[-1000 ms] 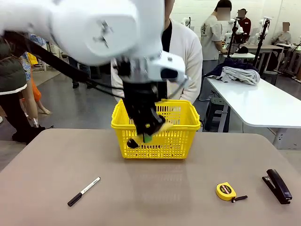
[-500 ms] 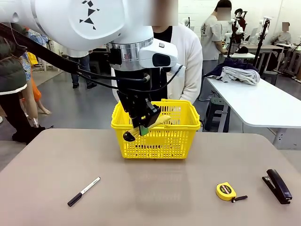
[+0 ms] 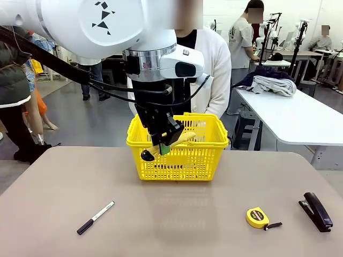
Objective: Place the items the person wants into the basket.
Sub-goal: Pick up the item the person points to and place it in the Market Basket.
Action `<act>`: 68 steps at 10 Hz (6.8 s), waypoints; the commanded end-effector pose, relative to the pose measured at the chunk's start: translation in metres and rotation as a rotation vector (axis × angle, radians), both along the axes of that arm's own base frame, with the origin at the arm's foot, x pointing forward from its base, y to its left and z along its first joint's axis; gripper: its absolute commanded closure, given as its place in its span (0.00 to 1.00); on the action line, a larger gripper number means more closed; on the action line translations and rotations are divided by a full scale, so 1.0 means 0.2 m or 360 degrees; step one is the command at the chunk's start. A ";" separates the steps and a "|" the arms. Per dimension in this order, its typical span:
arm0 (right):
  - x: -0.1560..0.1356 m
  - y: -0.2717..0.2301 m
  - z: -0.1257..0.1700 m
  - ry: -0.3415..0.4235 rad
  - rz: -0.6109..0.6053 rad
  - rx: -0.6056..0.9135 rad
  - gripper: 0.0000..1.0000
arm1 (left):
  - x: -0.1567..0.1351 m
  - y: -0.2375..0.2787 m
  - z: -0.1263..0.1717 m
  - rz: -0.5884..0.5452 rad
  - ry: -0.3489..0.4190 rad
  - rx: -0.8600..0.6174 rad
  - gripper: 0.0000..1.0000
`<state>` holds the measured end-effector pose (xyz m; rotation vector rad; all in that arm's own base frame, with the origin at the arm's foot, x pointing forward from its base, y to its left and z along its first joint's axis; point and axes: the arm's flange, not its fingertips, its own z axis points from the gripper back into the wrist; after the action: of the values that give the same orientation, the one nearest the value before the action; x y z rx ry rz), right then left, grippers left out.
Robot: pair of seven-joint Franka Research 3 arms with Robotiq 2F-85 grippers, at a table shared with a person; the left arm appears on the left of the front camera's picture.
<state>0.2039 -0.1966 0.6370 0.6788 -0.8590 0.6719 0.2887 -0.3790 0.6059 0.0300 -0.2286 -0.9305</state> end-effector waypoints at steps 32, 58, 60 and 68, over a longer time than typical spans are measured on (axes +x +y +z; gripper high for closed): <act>0.00 0.00 0.01 -0.0031 0.0022 0.0031 0.00 | 1.68 0.01 -0.87 -0.0244 0.0082 0.0117 0.72; 0.00 0.00 0.01 -0.0031 0.0022 0.0031 0.00 | 0.69 0.70 -0.03 -0.0179 -0.0203 -0.0097 0.00; 0.00 0.00 0.01 -0.0031 0.0022 0.0031 0.00 | 0.69 0.75 -0.05 -0.0162 -0.0195 -0.0109 0.00; 0.00 0.00 0.01 -0.0031 0.0022 0.0031 0.00 | 0.70 0.68 -0.01 -0.0124 -0.0184 -0.0043 0.00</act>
<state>0.2039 -0.1964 0.6370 0.6797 -0.8579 0.6730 0.4280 -0.2439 0.6018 0.0451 -0.3606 -1.0119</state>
